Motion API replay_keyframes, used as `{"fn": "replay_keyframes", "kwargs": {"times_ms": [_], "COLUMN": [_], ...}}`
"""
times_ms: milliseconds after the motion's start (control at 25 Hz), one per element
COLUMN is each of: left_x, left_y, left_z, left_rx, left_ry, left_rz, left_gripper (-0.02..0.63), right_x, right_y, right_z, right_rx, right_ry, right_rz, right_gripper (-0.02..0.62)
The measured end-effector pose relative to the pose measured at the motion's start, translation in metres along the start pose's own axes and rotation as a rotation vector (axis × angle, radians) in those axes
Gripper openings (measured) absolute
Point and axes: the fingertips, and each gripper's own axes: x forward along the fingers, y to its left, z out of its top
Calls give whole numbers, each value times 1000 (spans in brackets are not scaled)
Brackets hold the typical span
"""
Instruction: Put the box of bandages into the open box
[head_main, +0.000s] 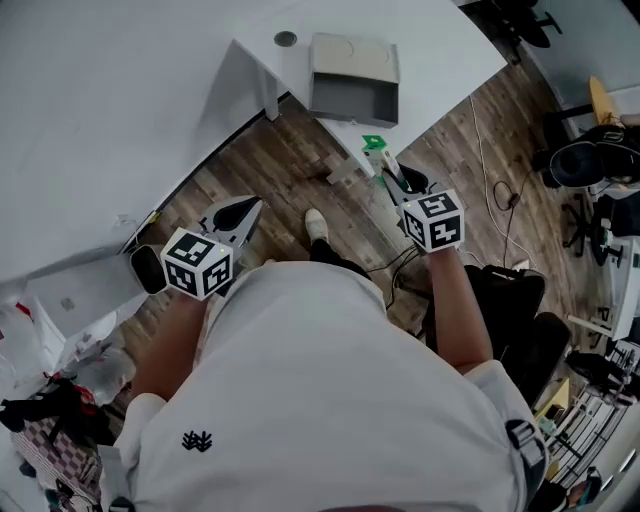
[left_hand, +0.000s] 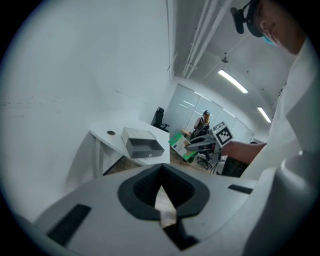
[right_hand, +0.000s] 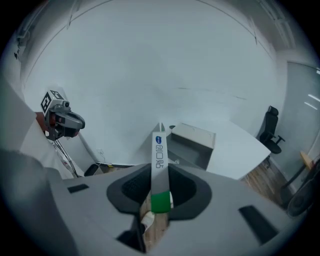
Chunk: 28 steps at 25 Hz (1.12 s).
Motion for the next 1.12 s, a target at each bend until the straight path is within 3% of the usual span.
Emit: {"fn": "replay_keyframes", "kwargs": {"times_ms": [240,520,920,1120], "left_x": [20,23,4,-3], "left_y": [14,28,45,46], "left_z": [29,45,44,37], "left_rx": [-38,-78,-149,-180], "left_ry": [-30,-52,-81,-80], "left_rz": [112,241,433,489], "left_gripper": [6,6,6,6], "right_x": [52,120,210,231], "right_y": [-52,-80,-82,-80], "right_z": [39,63,51,47], "right_rx": [-108,-229,-340,-372], "right_ry": [17,61,165,198], "right_rz": [67,140,209,207], "right_gripper": [89,89,89,89]}}
